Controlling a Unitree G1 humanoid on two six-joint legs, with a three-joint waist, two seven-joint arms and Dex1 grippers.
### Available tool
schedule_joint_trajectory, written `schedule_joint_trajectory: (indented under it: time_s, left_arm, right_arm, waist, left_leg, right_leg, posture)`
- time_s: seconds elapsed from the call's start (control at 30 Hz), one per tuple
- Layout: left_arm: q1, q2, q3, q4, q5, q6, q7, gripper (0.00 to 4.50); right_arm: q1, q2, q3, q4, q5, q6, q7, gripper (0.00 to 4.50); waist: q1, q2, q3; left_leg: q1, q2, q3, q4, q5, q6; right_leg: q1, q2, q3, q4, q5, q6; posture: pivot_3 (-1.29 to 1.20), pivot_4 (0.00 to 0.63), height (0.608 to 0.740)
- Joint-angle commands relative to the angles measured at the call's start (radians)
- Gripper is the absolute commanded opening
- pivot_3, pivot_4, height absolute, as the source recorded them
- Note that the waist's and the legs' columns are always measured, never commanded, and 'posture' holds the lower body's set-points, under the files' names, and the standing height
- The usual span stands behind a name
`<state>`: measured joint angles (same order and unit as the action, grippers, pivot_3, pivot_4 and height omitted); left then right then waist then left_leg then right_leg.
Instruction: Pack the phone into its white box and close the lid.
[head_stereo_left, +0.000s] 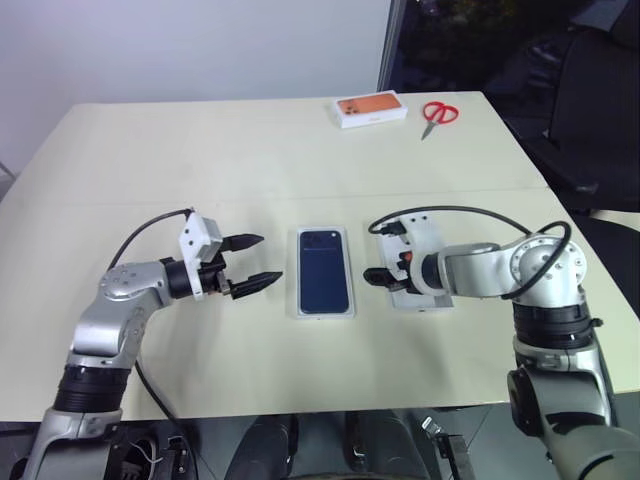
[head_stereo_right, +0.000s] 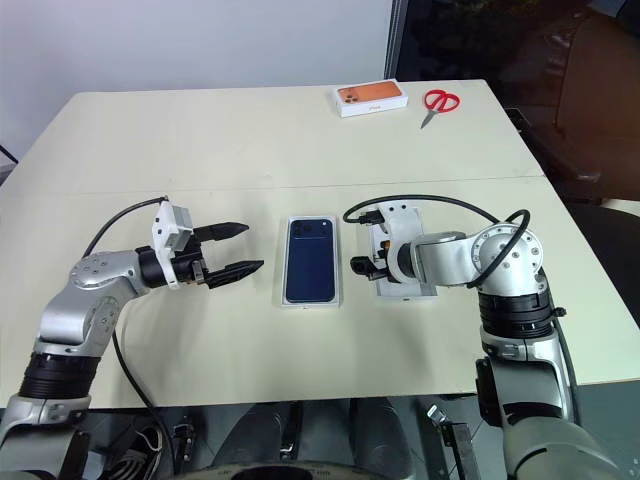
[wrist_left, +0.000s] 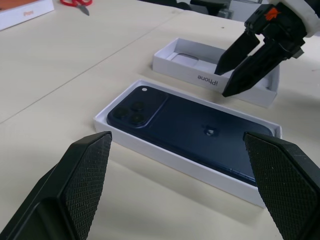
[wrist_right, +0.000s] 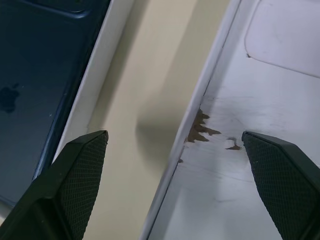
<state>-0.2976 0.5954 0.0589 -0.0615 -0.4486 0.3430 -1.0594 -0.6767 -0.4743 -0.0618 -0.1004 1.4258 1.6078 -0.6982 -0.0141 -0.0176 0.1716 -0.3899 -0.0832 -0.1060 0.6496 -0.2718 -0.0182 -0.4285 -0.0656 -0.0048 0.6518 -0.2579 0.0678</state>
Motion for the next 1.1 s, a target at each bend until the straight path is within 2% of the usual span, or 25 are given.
schedule_joint_trajectory:
  time_s: [0.03, 0.13, 0.2, 0.27, 0.47, 0.87, 1.1]
  left_arm:
    - [-0.016, -0.001, 0.006, -0.022, -0.011, -0.013, 0.004, 4.43]
    - [-0.015, -0.001, 0.007, -0.024, -0.013, -0.008, 0.003, 4.43]
    - [-0.014, -0.002, 0.006, -0.027, -0.012, -0.008, 0.005, 4.50]
    - [-0.013, -0.004, 0.005, -0.026, -0.009, -0.011, 0.008, 4.50]
    - [-0.012, -0.002, 0.003, -0.029, -0.008, -0.009, 0.012, 4.50]
    - [-0.015, -0.003, 0.002, -0.027, -0.009, -0.008, 0.021, 4.50]
    - [-0.018, -0.005, 0.002, -0.020, -0.004, -0.012, 0.028, 4.50]
  right_arm:
    - [-0.026, 0.003, 0.003, -0.008, 0.073, 0.007, -0.085, 4.49]
    - [-0.033, 0.002, 0.018, -0.007, 0.108, -0.012, -0.142, 4.49]
    - [-0.036, -0.003, 0.035, -0.011, 0.134, -0.031, -0.173, 3.99]
    - [-0.034, -0.014, 0.060, -0.023, 0.159, -0.043, -0.194, 3.24]
    - [-0.034, -0.063, 0.142, -0.052, 0.211, -0.083, -0.211, 0.04]
    - [-0.024, -0.156, 0.256, -0.068, 0.306, -0.205, -0.239, 0.04]
    - [-0.027, -0.194, 0.280, -0.042, 0.362, -0.295, -0.269, 0.04]
  waist:
    - [0.000, 0.000, 0.000]
    - [-0.001, 0.000, 0.000]
    - [-0.001, 0.000, 0.000]
    - [0.000, 0.000, 0.000]
    - [0.000, 0.000, 0.000]
    - [0.000, 0.000, 0.000]
    - [0.000, 0.000, 0.000]
  left_leg:
    - [0.000, 0.000, 0.000, 0.000, 0.000, 0.000]
    - [0.000, 0.000, 0.000, 0.000, 0.000, 0.000]
    - [0.000, 0.001, 0.000, 0.000, 0.000, 0.000]
    - [0.000, 0.001, 0.000, 0.000, 0.000, 0.000]
    - [0.000, 0.001, 0.001, 0.000, 0.000, 0.001]
    - [0.000, 0.002, 0.001, 0.000, 0.000, 0.001]
    - [0.000, 0.003, 0.001, 0.000, -0.001, 0.001]
  right_leg:
    - [0.000, 0.000, 0.000, 0.000, 0.000, 0.000]
    - [0.000, 0.000, 0.000, 0.000, 0.000, 0.000]
    - [0.000, 0.001, 0.000, 0.000, 0.000, 0.000]
    - [0.000, 0.001, 0.000, 0.000, 0.000, 0.000]
    - [0.000, 0.001, 0.000, -0.001, 0.000, 0.000]
    - [0.001, 0.002, 0.000, -0.002, 0.000, 0.000]
    - [0.001, 0.002, 0.000, -0.002, 0.000, 0.000]
  posture:
    - [0.00, 0.150, 0.740]
    - [0.00, 0.150, 0.740]
    - [0.00, 0.150, 0.740]
    - [0.00, 0.150, 0.740]
    - [0.00, 0.150, 0.740]
    - [0.00, 0.150, 0.740]
    - [0.00, 0.150, 0.740]
